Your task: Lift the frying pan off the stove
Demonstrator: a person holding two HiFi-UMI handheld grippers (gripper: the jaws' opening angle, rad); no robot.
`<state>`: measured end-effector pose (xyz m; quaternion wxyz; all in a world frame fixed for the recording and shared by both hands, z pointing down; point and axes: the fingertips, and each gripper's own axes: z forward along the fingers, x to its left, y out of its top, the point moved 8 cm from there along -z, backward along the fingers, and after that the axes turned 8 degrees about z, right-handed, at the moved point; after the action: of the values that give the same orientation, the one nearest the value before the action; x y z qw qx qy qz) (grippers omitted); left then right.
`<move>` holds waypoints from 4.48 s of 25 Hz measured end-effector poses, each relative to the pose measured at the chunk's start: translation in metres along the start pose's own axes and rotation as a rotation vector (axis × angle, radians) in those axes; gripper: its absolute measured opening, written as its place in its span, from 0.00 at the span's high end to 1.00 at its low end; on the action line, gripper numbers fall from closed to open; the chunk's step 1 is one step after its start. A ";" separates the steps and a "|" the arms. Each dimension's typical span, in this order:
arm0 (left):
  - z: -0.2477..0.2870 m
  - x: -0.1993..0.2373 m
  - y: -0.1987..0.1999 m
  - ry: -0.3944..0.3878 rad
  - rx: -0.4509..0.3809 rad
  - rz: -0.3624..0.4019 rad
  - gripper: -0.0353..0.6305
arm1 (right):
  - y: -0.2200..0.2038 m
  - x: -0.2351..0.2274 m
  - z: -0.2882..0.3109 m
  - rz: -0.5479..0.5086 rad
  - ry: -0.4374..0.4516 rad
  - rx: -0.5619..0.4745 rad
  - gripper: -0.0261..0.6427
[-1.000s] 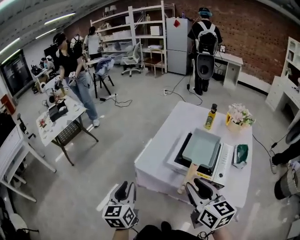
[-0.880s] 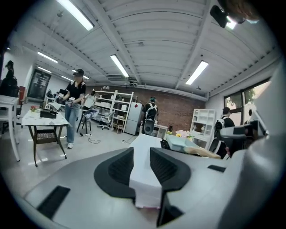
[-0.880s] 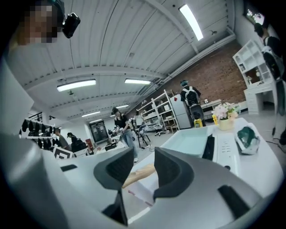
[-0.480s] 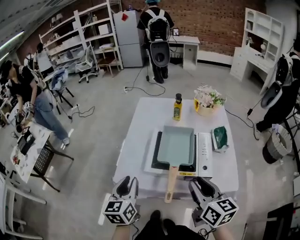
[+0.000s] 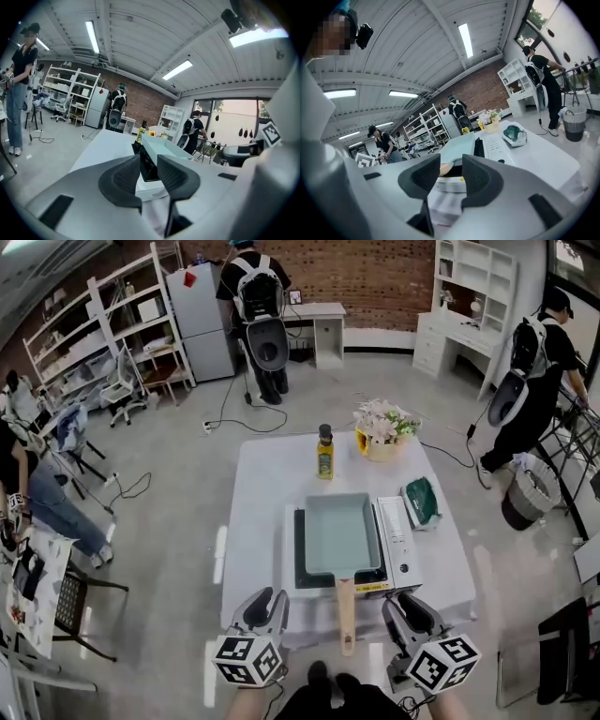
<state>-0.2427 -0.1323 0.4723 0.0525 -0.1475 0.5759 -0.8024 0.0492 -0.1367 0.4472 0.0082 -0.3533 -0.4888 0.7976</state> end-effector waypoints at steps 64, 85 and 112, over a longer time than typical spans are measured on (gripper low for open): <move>0.134 -0.085 -0.030 -0.719 0.540 -0.892 0.70 | -0.038 0.005 0.039 0.441 0.288 0.267 0.64; 0.133 -0.084 -0.029 -0.719 0.529 -0.928 0.71 | -0.043 0.014 0.083 0.541 0.430 0.450 0.64; 0.136 -0.088 -0.026 -0.682 0.493 -0.895 0.72 | -0.042 0.005 0.084 0.579 0.460 0.466 0.70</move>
<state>-0.1164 -0.2249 0.5213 -0.0755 -0.6070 0.2063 -0.7637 -0.0162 -0.1777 0.5008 -0.0277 -0.6329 -0.1619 0.7566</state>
